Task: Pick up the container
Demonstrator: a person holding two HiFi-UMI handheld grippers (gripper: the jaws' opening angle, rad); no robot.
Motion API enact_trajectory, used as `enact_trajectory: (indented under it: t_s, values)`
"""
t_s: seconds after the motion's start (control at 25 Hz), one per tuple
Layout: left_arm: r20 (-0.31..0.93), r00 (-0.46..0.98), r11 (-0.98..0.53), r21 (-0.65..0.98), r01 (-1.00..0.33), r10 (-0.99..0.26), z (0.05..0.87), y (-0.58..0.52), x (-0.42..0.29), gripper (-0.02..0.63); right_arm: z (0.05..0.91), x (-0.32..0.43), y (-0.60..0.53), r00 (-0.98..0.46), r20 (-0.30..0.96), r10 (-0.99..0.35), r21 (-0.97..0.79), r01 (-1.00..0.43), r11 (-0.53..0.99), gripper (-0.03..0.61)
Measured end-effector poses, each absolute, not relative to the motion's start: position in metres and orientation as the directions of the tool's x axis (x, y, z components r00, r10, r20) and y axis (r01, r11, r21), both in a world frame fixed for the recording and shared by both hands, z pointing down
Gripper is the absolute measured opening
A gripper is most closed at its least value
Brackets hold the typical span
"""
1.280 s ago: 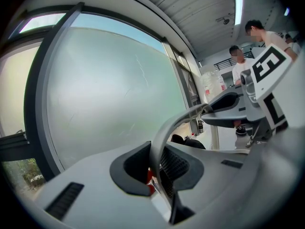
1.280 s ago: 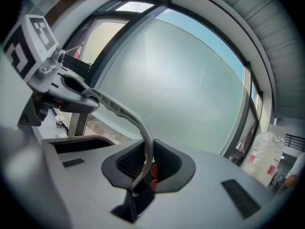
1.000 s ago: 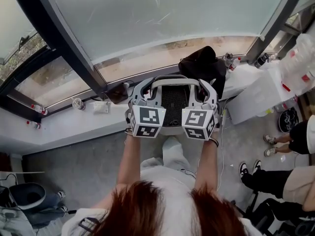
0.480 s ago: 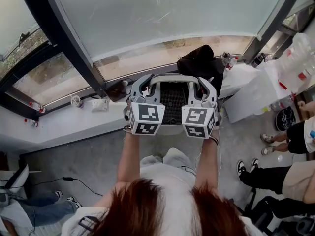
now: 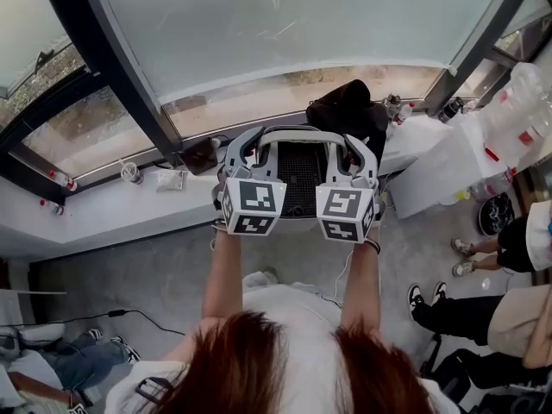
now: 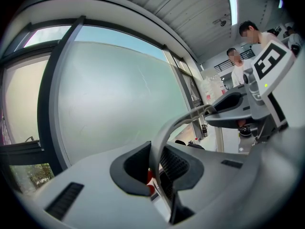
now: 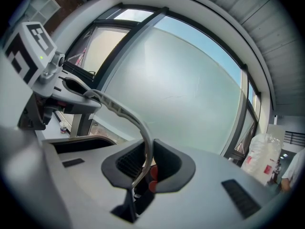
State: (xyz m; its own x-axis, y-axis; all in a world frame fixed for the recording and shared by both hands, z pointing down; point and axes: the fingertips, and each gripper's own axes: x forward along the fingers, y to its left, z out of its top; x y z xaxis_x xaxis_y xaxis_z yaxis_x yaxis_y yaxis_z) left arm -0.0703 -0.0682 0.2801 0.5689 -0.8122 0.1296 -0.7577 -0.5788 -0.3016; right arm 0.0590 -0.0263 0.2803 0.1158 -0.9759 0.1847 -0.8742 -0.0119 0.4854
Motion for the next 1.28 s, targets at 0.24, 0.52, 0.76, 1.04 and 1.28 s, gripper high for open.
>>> enact_trajectory:
  t_s: [0.24, 0.52, 0.76, 1.04, 1.28]
  values:
    - [0.129, 0.545, -0.557, -0.299, -0.775, -0.828, 0.275, -0.051, -0.058, 0.058, 0.275, 0.072, -0.012, 0.087, 0.187, -0.979, 0.488, -0.873, 0.016, 0.066]
    - [0.137, 0.520, -0.535, -0.308, -0.786, -0.843, 0.275, -0.027, -0.044, 0.058, 0.276, 0.088, 0.008, 0.054, 0.189, -0.980, 0.477, -0.878, 0.044, 0.066]
    - [0.143, 0.505, -0.523, -0.320, -0.790, -0.851, 0.273, -0.007, -0.034, 0.058, 0.276, 0.098, 0.026, 0.031, 0.188, -0.982, 0.464, -0.884, 0.061, 0.066]
    - [0.149, 0.495, -0.515, -0.333, -0.790, -0.856, 0.274, 0.019, -0.026, 0.057, 0.276, 0.106, 0.049, 0.015, 0.182, -0.983, 0.454, -0.888, 0.070, 0.066]
    - [0.144, 0.490, -0.508, -0.339, -0.792, -0.860, 0.269, 0.038, -0.028, 0.057, 0.272, 0.104, 0.067, 0.006, 0.174, -0.985, 0.447, -0.892, 0.073, 0.066]
